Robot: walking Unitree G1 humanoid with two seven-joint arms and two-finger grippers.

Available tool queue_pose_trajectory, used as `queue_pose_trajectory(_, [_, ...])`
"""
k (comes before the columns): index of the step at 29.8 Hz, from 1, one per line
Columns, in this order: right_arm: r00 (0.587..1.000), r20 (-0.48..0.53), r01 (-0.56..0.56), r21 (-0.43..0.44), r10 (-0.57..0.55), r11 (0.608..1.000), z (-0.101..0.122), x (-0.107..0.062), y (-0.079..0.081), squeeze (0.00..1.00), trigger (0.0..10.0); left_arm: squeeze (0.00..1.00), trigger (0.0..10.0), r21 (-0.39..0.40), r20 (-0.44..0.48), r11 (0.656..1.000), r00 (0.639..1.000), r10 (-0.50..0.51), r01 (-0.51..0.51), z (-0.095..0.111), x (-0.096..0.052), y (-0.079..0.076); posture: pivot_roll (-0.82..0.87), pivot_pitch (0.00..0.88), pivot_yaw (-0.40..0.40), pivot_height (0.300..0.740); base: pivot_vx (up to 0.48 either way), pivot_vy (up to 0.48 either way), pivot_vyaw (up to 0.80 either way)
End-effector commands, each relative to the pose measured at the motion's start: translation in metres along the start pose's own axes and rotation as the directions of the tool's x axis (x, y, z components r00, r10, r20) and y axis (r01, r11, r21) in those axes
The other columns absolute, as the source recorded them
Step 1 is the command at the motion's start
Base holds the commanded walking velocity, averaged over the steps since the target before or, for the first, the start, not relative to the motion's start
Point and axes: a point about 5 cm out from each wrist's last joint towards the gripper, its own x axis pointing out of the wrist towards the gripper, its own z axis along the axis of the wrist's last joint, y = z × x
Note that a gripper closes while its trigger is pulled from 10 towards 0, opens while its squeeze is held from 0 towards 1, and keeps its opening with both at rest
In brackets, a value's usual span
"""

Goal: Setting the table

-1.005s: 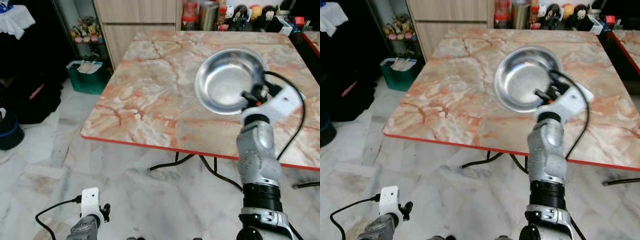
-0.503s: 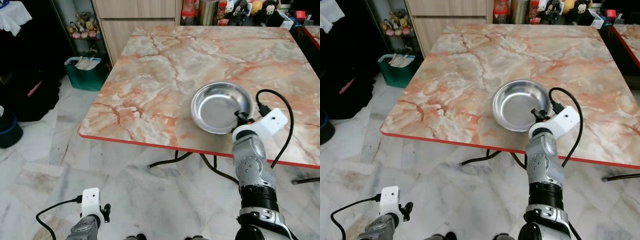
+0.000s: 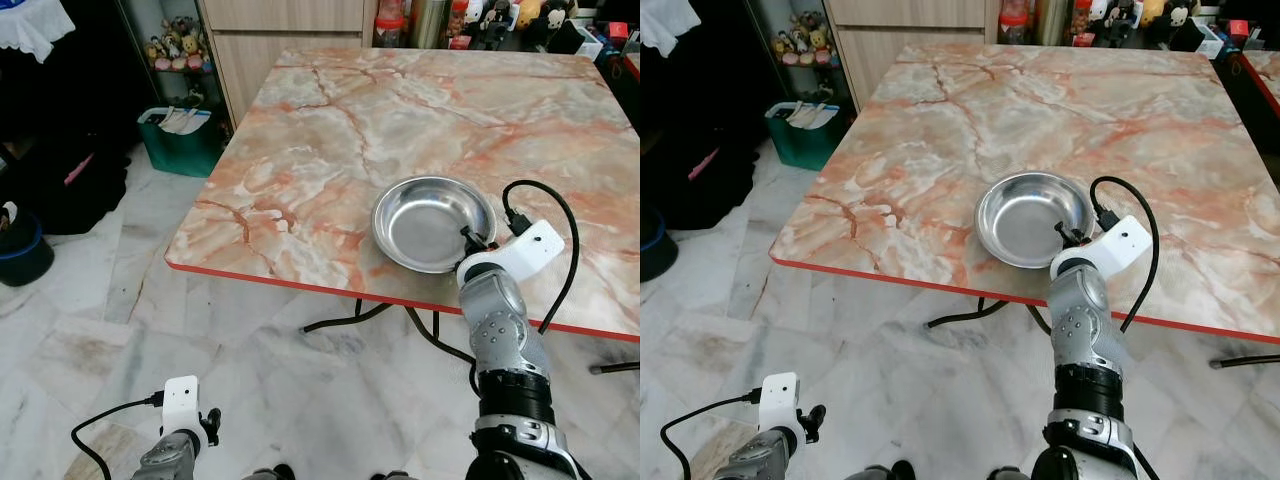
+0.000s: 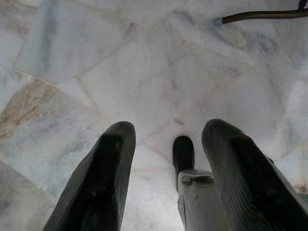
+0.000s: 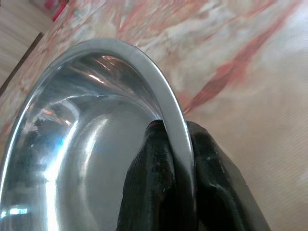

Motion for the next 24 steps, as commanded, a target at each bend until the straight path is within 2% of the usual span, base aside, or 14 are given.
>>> queue_pose_trajectory(1, [1.000,0.013,0.024,0.016,-0.025,1.000,0.004,-0.003,0.000,0.00,10.0,0.00,10.0,0.006,-0.020,1.000,1.000,0.011,-0.011,-0.006,-0.002,0.007,-0.06,0.145,0.057,0.740,0.000,0.000,0.00])
queue_pose_trajectory(8, [0.998,-0.023,0.066,0.004,-0.066,0.998,-0.002,-0.003,-0.004,0.00,10.0,0.00,10.0,0.007,-0.020,1.000,1.000,0.011,-0.011,-0.005,-0.002,0.008,-0.06,0.146,0.058,0.740,0.000,0.000,0.00])
queue_pose_trajectory(13, [0.995,-0.067,0.072,0.037,-0.069,0.997,-0.009,-0.005,-0.005,0.00,10.0,0.00,10.0,0.006,-0.022,1.000,1.000,0.010,-0.010,-0.006,-0.002,0.009,-0.05,0.147,0.059,0.740,0.000,0.000,0.00])
queue_pose_trajectory(24, [0.994,-0.072,0.090,0.035,-0.088,0.995,-0.009,-0.006,-0.004,0.00,10.0,0.00,10.0,0.006,-0.017,1.000,1.000,0.008,-0.008,-0.005,-0.002,0.009,-0.05,0.149,0.059,0.740,0.000,0.000,0.00])
